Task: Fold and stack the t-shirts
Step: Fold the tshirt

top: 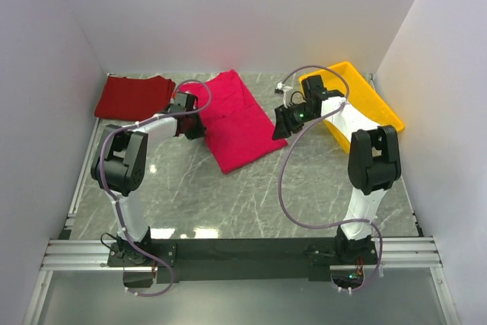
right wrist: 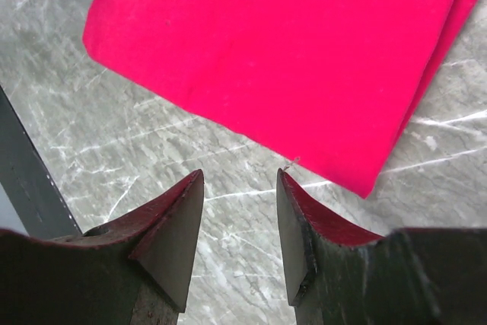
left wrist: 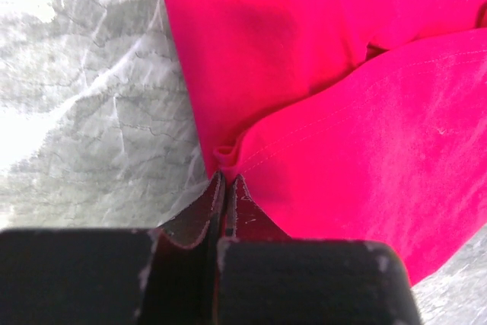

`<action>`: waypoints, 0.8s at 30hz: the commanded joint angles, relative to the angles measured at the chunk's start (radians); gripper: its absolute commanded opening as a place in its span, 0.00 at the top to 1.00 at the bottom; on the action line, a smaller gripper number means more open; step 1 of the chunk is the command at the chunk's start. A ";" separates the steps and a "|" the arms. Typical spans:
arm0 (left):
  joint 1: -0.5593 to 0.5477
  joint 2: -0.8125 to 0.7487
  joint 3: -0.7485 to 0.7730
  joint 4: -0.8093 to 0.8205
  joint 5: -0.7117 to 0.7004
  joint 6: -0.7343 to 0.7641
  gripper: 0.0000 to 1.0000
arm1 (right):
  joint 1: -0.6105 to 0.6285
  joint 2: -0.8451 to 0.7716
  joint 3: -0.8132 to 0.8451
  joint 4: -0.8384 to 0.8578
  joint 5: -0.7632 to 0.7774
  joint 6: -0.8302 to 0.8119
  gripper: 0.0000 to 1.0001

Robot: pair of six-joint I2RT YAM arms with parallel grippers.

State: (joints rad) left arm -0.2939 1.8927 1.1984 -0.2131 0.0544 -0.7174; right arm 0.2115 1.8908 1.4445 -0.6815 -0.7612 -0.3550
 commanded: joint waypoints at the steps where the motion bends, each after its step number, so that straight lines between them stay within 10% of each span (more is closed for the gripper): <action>1: 0.009 -0.029 0.041 0.037 -0.019 0.048 0.99 | -0.008 -0.075 -0.032 0.003 -0.007 -0.033 0.50; 13: 0.010 -0.001 0.119 0.058 0.002 0.254 0.98 | -0.009 -0.033 -0.096 -0.016 0.065 -0.064 0.54; 24: 0.013 0.051 0.174 -0.035 -0.091 0.231 0.59 | -0.029 -0.035 -0.055 -0.030 0.103 -0.078 0.54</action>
State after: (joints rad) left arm -0.2886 1.9327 1.3190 -0.2173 0.0189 -0.4866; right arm 0.1989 1.8557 1.3540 -0.7025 -0.6758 -0.4118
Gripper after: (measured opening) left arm 0.398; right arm 0.460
